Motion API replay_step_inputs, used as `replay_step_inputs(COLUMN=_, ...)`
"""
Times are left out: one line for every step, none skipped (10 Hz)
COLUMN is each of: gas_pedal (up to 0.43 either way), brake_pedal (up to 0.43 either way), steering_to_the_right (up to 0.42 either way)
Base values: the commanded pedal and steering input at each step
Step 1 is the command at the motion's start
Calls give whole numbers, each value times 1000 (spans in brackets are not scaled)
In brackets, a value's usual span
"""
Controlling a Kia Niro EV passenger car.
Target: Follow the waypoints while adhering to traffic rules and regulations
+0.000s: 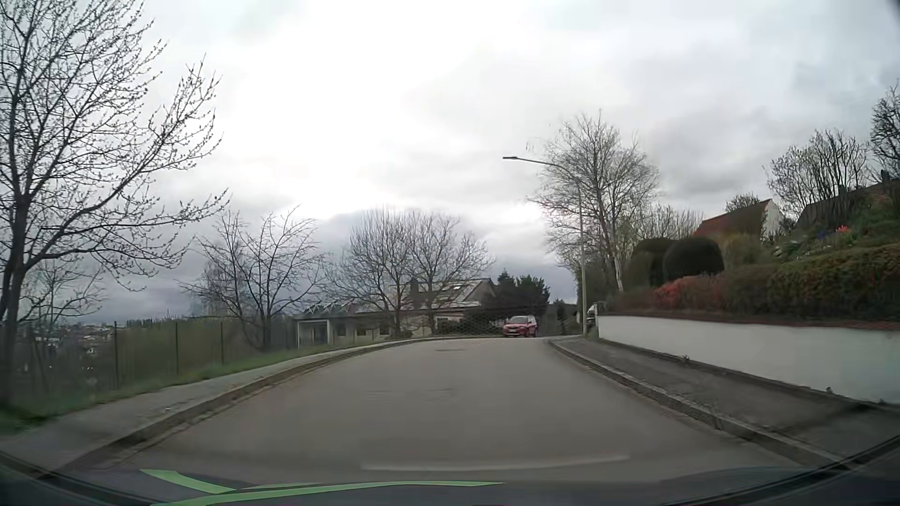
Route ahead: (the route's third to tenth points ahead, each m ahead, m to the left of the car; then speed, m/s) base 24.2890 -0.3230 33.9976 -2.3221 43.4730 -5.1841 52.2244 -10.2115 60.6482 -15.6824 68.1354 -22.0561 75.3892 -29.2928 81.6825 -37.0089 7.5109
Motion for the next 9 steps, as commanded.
replay_step_inputs(gas_pedal=157, brake_pedal=0, steering_to_the_right=38)
replay_step_inputs(gas_pedal=157, brake_pedal=0, steering_to_the_right=38)
replay_step_inputs(gas_pedal=157, brake_pedal=0, steering_to_the_right=38)
replay_step_inputs(gas_pedal=157, brake_pedal=0, steering_to_the_right=38)
replay_step_inputs(gas_pedal=157, brake_pedal=0, steering_to_the_right=38)
replay_step_inputs(gas_pedal=150, brake_pedal=0, steering_to_the_right=34)
replay_step_inputs(gas_pedal=138, brake_pedal=0, steering_to_the_right=28)
replay_step_inputs(gas_pedal=138, brake_pedal=0, steering_to_the_right=24)
replay_step_inputs(gas_pedal=138, brake_pedal=0, steering_to_the_right=23)
